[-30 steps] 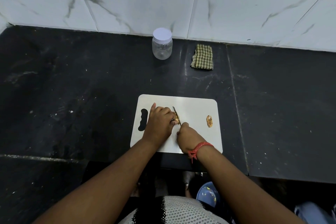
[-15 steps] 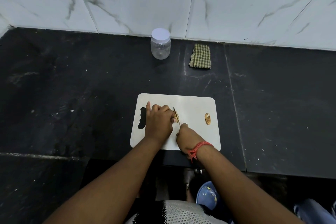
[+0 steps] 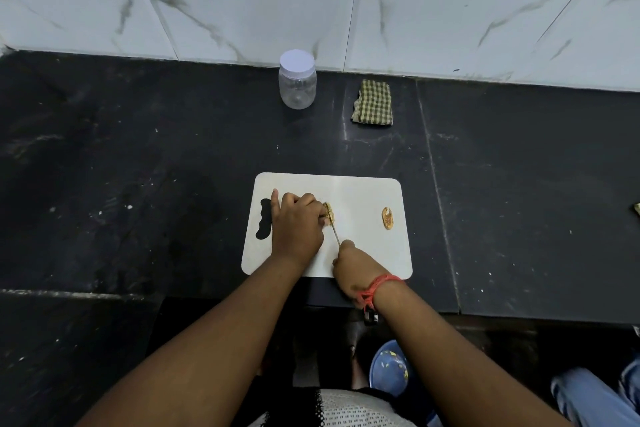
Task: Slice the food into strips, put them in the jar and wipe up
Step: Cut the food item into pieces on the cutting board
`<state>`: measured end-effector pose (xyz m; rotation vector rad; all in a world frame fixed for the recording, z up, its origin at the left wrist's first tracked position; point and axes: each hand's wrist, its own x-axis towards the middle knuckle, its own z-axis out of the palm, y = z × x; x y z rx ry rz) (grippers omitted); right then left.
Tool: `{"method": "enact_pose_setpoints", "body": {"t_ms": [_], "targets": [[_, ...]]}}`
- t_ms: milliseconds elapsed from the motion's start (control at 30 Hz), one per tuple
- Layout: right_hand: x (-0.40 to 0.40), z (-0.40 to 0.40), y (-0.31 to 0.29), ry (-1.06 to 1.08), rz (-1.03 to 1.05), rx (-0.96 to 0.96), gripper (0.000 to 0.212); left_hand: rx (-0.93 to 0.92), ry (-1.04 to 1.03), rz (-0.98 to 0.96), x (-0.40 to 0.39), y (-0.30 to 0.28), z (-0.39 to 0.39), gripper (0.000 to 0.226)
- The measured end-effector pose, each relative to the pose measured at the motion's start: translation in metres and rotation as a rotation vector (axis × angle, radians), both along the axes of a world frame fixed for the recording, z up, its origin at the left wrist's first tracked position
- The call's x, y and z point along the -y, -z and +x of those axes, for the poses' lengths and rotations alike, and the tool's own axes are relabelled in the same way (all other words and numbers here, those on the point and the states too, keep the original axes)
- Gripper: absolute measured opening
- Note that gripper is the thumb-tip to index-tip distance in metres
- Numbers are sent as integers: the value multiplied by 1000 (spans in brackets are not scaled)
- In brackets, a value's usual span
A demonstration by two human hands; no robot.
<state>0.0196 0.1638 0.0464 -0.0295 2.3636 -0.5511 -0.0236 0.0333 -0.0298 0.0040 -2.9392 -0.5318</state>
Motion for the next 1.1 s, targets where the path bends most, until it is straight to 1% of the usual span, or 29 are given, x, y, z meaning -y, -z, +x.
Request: {"method": "enact_pose_setpoints", "body": {"t_ms": [33, 67, 100, 133, 200, 233, 300, 333, 467, 567, 667, 733, 800, 900, 1000, 1067, 1100], "targets": [[-2, 5, 4, -34, 52, -40, 24, 2, 1, 0, 0, 0, 0, 3], [-3, 7, 8, 22, 19, -16, 22, 2, 7, -6, 1, 0, 0, 4], [-5, 6, 8, -9, 18, -29, 14, 3, 16, -15, 2, 0, -1, 5], [-6, 4, 7, -73, 66, -40, 6, 5, 25, -24, 3, -1, -1, 6], [-7, 5, 6, -100, 70, -64, 14, 8, 34, -35, 3, -3, -1, 7], [-8, 6, 8, -110, 72, -58, 15, 5, 33, -36, 3, -4, -1, 7], [-11, 9, 11, -103, 44, -75, 6, 3, 29, -36, 1, -4, -1, 6], [-14, 12, 14, -91, 29, -79, 9, 0, 28, -35, 1, -4, -1, 6], [-21, 17, 12, -4, -32, -36, 7, 4, 32, -41, 1, -4, -1, 5], [-26, 15, 9, 49, -88, 50, 4, 6, 44, -43, 1, -6, -1, 4], [-31, 14, 6, 187, -248, 137, 8, -11, 39, -39, 1, -6, 0, 3], [-31, 14, 4, 255, -312, 130, 14, -23, 18, -39, 3, -5, 0, 5], [-31, 13, 2, 297, -365, 131, 17, -37, -7, -33, 7, -7, -1, 10], [-30, 6, 1, 331, -393, 119, 18, -67, -61, -6, 14, -9, -4, 17], [-31, -1, 6, 370, -412, 104, 20, -129, -100, 33, 23, -10, -6, 20], [-31, -6, 9, 391, -422, 94, 19, -148, -58, 32, 25, -11, -5, 19], [-31, -8, 9, 407, -433, 98, 18, -150, -2, 17, 24, -10, -4, 18]]}}
